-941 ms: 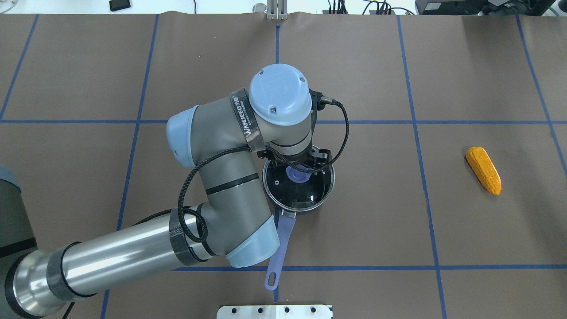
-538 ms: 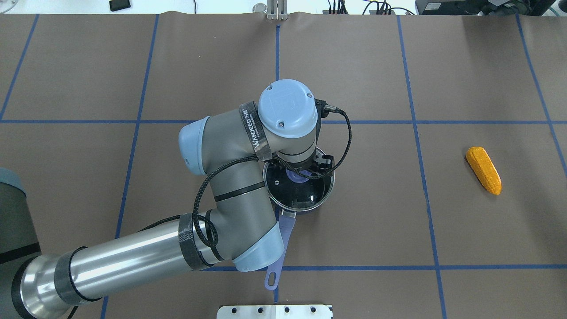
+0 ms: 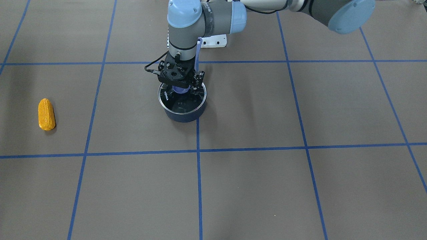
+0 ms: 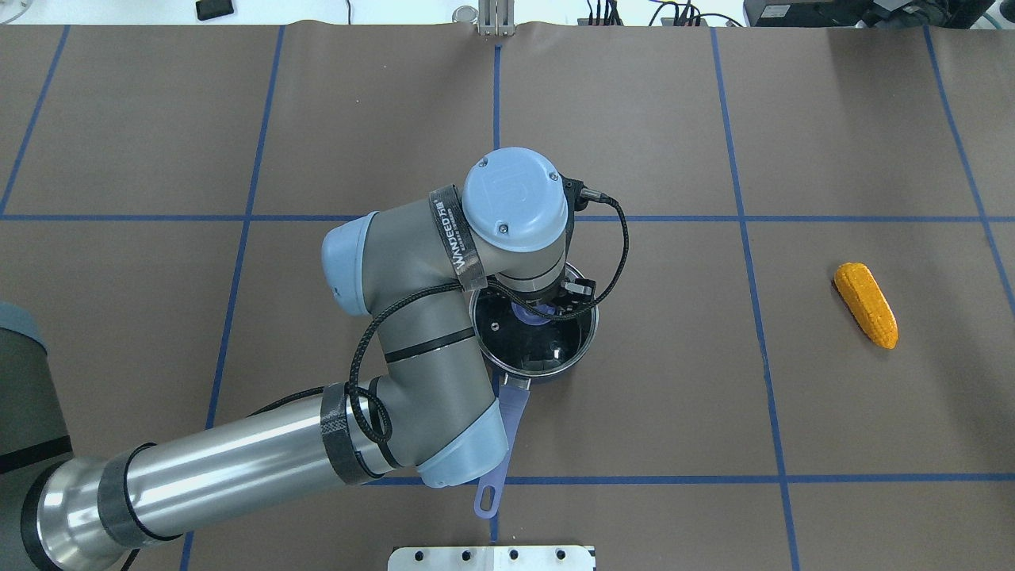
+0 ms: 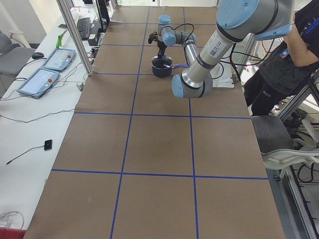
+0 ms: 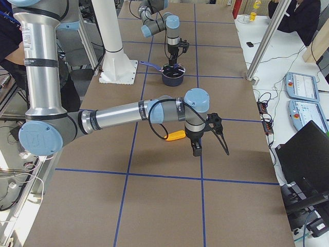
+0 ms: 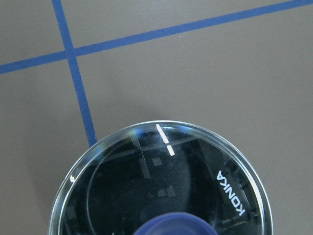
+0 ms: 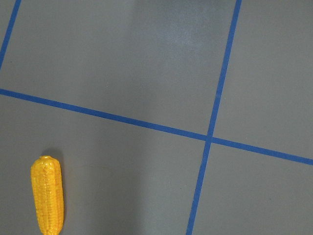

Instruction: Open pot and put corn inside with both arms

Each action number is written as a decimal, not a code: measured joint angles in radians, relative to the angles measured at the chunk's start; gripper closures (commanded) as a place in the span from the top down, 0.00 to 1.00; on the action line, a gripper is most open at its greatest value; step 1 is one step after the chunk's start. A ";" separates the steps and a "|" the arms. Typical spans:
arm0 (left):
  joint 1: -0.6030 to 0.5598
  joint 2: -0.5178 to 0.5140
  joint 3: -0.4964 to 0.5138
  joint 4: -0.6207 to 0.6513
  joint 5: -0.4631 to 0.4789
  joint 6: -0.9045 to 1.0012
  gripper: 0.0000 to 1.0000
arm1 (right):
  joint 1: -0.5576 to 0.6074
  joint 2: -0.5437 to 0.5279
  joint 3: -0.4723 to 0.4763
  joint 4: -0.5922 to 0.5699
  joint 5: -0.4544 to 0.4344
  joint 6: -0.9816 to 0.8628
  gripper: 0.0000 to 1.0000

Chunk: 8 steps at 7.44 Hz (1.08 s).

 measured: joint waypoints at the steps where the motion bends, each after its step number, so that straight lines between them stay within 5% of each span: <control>1: -0.002 0.005 -0.025 0.007 0.014 0.001 0.00 | 0.000 0.000 0.002 0.000 0.000 0.000 1.00; 4: -0.025 0.110 -0.303 0.178 0.014 0.112 0.00 | -0.001 0.000 0.005 0.000 0.000 0.000 1.00; 6: -0.084 0.323 -0.534 0.227 0.001 0.302 0.00 | -0.001 0.000 0.006 0.000 0.000 0.000 1.00; 8: -0.198 0.554 -0.639 0.167 -0.096 0.501 0.00 | 0.000 0.000 0.007 0.000 0.001 0.000 1.00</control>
